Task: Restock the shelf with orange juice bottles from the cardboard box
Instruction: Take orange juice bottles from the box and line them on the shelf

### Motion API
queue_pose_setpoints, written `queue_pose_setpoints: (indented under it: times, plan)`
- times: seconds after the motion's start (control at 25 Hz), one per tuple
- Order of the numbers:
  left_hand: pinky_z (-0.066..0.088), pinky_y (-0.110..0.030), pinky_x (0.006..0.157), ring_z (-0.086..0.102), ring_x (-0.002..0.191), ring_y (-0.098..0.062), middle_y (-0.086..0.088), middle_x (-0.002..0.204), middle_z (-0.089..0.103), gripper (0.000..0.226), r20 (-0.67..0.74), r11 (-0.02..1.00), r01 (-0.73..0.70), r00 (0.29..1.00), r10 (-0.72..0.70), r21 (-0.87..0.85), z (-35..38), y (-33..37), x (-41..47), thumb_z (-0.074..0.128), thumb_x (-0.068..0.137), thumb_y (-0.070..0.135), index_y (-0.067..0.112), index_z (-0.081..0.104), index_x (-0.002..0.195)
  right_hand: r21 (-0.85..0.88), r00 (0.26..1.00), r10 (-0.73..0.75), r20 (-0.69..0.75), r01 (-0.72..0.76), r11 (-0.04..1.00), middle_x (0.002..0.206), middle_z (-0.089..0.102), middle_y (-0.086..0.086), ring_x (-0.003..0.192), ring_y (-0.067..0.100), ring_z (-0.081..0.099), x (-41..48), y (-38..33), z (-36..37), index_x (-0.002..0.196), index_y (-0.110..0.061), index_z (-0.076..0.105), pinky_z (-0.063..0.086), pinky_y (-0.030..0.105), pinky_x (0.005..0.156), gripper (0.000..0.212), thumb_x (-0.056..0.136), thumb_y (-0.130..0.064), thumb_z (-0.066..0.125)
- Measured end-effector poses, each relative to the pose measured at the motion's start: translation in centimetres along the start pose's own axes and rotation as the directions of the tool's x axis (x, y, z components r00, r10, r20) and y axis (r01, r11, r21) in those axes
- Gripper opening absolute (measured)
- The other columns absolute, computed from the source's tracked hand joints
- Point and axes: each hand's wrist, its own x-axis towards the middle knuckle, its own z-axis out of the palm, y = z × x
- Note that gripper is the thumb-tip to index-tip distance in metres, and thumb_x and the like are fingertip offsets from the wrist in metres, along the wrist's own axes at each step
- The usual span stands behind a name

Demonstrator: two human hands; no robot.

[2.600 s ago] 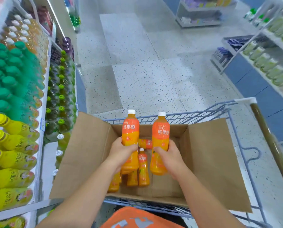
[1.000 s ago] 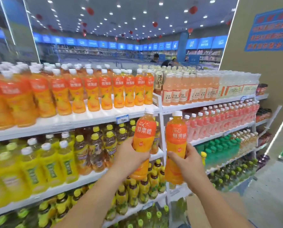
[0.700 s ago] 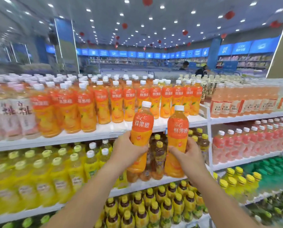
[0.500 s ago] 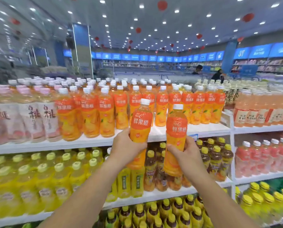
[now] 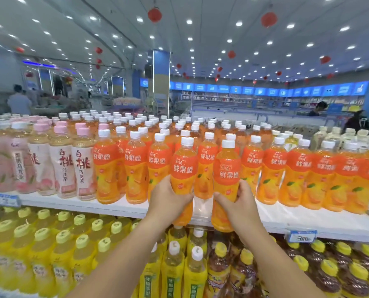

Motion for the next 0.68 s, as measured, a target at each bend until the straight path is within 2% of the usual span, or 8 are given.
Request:
queue_pose_setpoints:
  times: [0.2, 0.4, 0.56, 0.68]
  plan:
    - [0.050, -0.018, 0.067, 0.066, 0.084, -0.001, 0.015, 0.089, 0.070, 0.031, -0.080, 1.000, 0.009, 0.997, -0.011, -0.023, 2.6, -0.3, 1.4, 0.085, 0.078, 0.021, 0.034, 0.059, 0.091, 0.033, 0.997, -0.035, 0.072, 0.032, 0.999, 0.113, 0.064, -0.013, 0.096, -0.014, 0.061, 3.9, 2.4, 0.0, 0.119, -0.025, 0.053, 0.050, 0.014, 0.076, 0.039, 0.088, -0.014, 0.074]
    - [0.046, -0.002, 0.063, 0.064, 0.080, 0.013, 0.019, 0.093, 0.069, 0.035, -0.099, 0.998, -0.011, 0.995, 0.005, -0.058, 3.7, -0.8, 2.7, 0.083, 0.081, 0.017, 0.031, 0.062, 0.105, 0.083, 0.995, -0.020, 0.101, 0.012, 0.996, 0.106, 0.065, -0.018, 0.093, -0.013, 0.063, 4.9, 3.7, 1.3, 0.119, -0.027, 0.053, 0.049, 0.014, 0.079, 0.040, 0.088, -0.014, 0.074]
    - [0.042, -0.003, 0.067, 0.058, 0.089, 0.012, 0.024, 0.101, 0.062, 0.046, -0.079, 0.996, -0.010, 0.997, 0.003, -0.092, 4.2, -1.1, 3.1, 0.079, 0.086, 0.014, 0.034, 0.051, 0.117, 0.090, 0.995, -0.016, 0.095, 0.008, 0.996, 0.114, 0.066, -0.014, 0.100, -0.008, 0.063, 5.0, 4.4, 2.4, 0.125, -0.029, 0.052, 0.051, 0.015, 0.082, 0.043, 0.089, -0.019, 0.073]
    - [0.044, -0.001, 0.066, 0.054, 0.093, 0.020, 0.029, 0.107, 0.057, 0.053, -0.048, 0.995, -0.020, 0.999, 0.016, -0.095, 4.6, -1.6, 2.9, 0.075, 0.089, 0.016, 0.038, 0.044, 0.125, 0.102, 0.996, -0.008, 0.094, -0.001, 0.995, 0.118, 0.066, -0.013, 0.108, -0.001, 0.064, 4.9, 4.7, 2.6, 0.127, -0.033, 0.053, 0.053, 0.025, 0.089, 0.043, 0.090, -0.024, 0.073]
